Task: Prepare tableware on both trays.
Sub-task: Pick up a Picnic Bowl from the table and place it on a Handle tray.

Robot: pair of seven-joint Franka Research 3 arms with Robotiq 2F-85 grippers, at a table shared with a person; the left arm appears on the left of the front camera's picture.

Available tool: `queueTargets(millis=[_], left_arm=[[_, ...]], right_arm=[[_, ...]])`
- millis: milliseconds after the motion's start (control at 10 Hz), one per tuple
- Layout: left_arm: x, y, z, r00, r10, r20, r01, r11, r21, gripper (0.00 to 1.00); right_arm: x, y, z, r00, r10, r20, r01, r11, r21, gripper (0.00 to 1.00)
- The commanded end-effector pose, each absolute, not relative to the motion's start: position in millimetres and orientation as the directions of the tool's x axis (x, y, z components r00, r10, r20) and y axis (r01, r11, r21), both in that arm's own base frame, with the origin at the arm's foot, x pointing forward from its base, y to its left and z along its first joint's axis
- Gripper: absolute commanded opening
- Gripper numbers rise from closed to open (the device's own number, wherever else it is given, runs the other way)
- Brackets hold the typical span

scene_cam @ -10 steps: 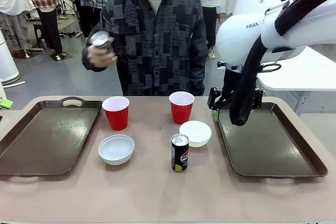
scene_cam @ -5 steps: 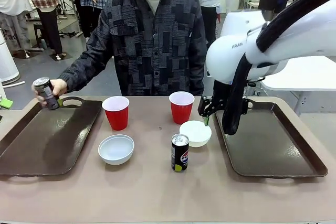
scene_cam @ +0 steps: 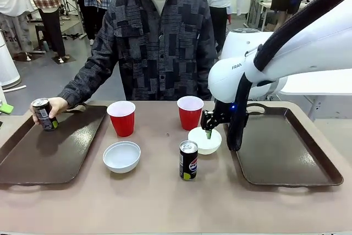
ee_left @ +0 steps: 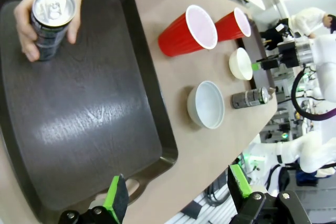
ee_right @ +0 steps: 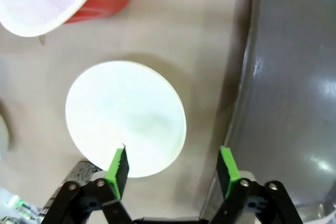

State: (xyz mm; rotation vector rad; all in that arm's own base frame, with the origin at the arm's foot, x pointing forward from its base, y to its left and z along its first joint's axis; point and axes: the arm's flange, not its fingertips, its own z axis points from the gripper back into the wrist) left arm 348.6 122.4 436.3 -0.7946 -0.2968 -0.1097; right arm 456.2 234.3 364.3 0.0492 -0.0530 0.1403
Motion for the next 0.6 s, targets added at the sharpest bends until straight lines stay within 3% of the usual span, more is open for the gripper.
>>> queueTargets(millis=[0,100,200,300,400,500], left_arm=[[347.7,125.3,437.8,0.954,0.014,0.301,0.208,0.691,-0.693,1.0],[347.7,125.3,437.8,0.954,0.014,0.301,0.208,0.691,-0.693,1.0],[347.7,125.3,437.8,0.954,0.014,0.301,0.208,0.691,-0.693,1.0],[347.7,125.3,437.8,0.954,0.014,0.301,0.208,0.691,-0.693,1.0],[347.7,125.3,437.8,0.954,0.014,0.301,0.208,0.691,-0.693,1.0],[347.7,125.3,437.8,0.954,0.014,0.301,0.208,0.691,-0.693,1.0]], right_arm=[[462.0,231.0,355.9,0.975,0.176,0.136,-0.185,0.981,0.055,0.65],[467.9,228.7,349.0,0.974,0.17,0.151,-0.179,0.983,0.05,0.61],[472.8,226.2,342.2,0.976,0.155,0.15,-0.163,0.986,0.042,0.45],[477.1,223.3,335.0,0.977,0.146,0.155,-0.152,0.988,0.027,0.41],[480.5,221.0,329.2,0.979,0.137,0.153,-0.141,0.99,0.015,0.26],[482.3,220.0,325.3,0.98,0.13,0.149,-0.133,0.991,0.008,0.22]])
